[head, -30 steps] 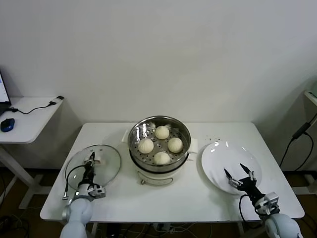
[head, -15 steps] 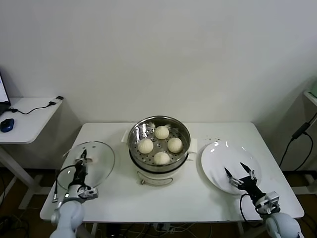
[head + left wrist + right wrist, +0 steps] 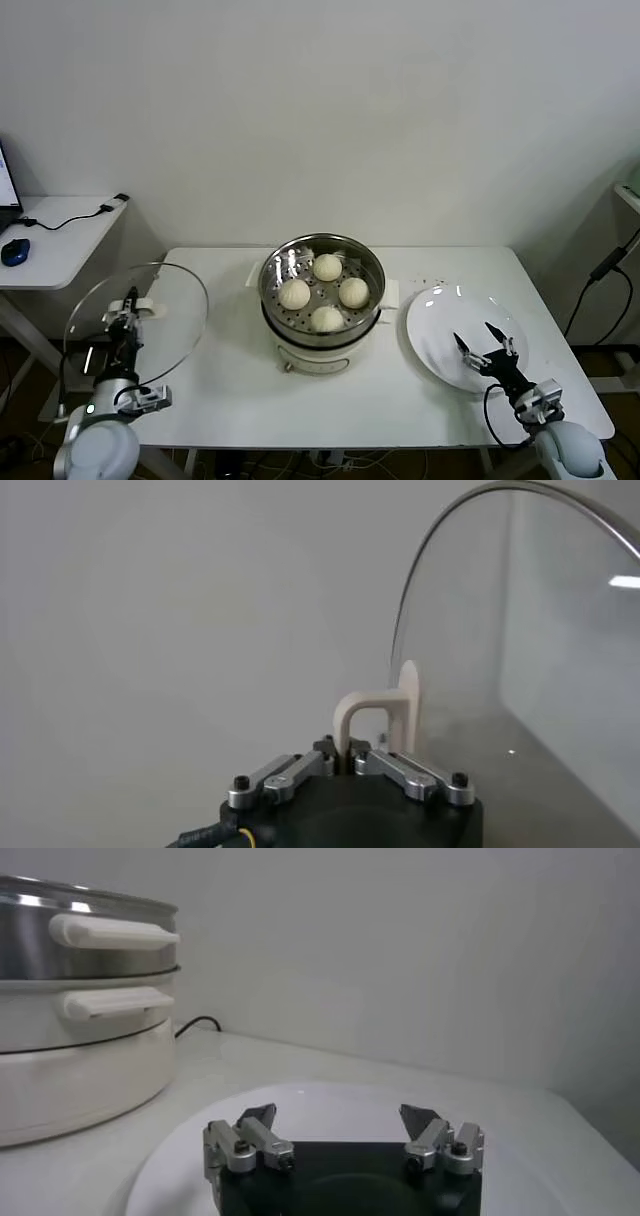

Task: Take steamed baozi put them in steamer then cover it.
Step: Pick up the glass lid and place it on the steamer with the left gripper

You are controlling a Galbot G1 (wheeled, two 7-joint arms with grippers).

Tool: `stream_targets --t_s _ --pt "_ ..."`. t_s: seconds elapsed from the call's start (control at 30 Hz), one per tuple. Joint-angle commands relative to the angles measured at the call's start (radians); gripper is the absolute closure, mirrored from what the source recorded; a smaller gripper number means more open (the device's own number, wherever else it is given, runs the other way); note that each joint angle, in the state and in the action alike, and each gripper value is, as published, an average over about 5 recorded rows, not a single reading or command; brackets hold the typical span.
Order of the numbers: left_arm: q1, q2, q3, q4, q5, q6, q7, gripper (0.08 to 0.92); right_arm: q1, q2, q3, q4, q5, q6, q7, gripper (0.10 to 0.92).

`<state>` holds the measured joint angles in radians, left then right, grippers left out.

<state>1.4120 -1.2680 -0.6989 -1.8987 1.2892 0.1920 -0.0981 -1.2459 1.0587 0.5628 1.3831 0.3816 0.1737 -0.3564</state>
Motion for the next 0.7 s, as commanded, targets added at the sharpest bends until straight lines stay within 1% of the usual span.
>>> stream_targets --t_s 0.03,0.13,0.2,0.27,0.33,0.43,0.5,0.6,0.7 --pt "0.09 0.194 0.127 -0.325 -0.089 0.312 0.1 0.853 0.034 0.0 -0.011 -0.012 0.0 0.002 0.008 0.203" --pt "0.035 0.268 0.219 -0.325 -0.098 0.399 0.141 0.853 0.048 0.002 -0.018 -0.023 -0.002 0.004 0.014 0.203" --pt "-0.022 0.309 0.29 -0.325 -0.09 0.453 0.176 0.853 0.059 0.003 -0.023 -0.031 -0.003 0.005 0.018 0.203" --pt "-0.098 0.33 0.379 -0.324 -0.07 0.509 0.223 0.853 0.07 0.004 -0.027 -0.037 -0.003 0.005 0.022 0.203" --pt "-0.188 0.328 0.478 -0.322 -0.037 0.556 0.294 0.853 0.08 0.005 -0.032 -0.041 -0.004 0.005 0.026 0.203" --pt "-0.315 0.287 0.61 -0.311 0.042 0.593 0.418 0.853 0.095 0.004 -0.039 -0.048 -0.004 0.008 0.03 0.203" --pt "-0.371 0.247 0.667 -0.298 0.097 0.593 0.481 0.853 0.102 0.004 -0.04 -0.052 -0.002 0.01 0.033 0.203" --pt "-0.423 0.19 0.721 -0.27 0.163 0.593 0.542 0.853 0.107 0.005 -0.037 -0.055 0.0 0.013 0.035 0.203" --pt "-0.462 0.115 0.759 -0.221 0.235 0.593 0.58 0.853 0.109 0.006 -0.033 -0.059 -0.001 0.016 0.035 0.203"
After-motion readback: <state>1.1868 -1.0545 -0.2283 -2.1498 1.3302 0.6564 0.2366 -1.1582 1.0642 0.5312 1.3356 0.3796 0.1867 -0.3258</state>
